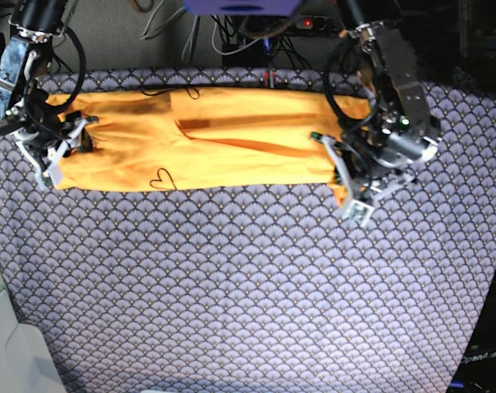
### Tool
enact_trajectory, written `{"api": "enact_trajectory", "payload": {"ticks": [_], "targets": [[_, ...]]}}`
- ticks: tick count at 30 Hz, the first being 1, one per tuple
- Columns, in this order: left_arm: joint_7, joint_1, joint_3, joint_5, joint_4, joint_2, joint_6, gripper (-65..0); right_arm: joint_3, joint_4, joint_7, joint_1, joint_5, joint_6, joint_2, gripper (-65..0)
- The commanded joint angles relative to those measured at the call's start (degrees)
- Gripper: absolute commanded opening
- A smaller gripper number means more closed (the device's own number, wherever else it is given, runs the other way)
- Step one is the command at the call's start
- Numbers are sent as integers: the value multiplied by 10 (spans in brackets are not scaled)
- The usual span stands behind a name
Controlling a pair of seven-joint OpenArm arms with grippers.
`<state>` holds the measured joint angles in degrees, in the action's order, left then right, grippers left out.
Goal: Fold the T-shirt properly
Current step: 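Grasp the strip end with the left gripper and fold it toward the right gripper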
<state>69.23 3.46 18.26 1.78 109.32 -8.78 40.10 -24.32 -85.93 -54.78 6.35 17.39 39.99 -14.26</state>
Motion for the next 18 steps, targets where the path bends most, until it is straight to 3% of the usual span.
{"api": "enact_trajectory", "payload": {"ticks": [1, 6, 18], "targets": [[-3, -4, -14, -9, 11, -2, -1, -650, 4, -1, -14, -1, 6, 0, 1, -398], [-13, 16, -75, -72, 11, -2, -9, -650, 4, -1, -14, -1, 6, 0, 1, -398], [-16, 33, -169, -209, 6, -2, -227, -650, 4, -1, -16, 0, 6, 0, 1, -398]]}}
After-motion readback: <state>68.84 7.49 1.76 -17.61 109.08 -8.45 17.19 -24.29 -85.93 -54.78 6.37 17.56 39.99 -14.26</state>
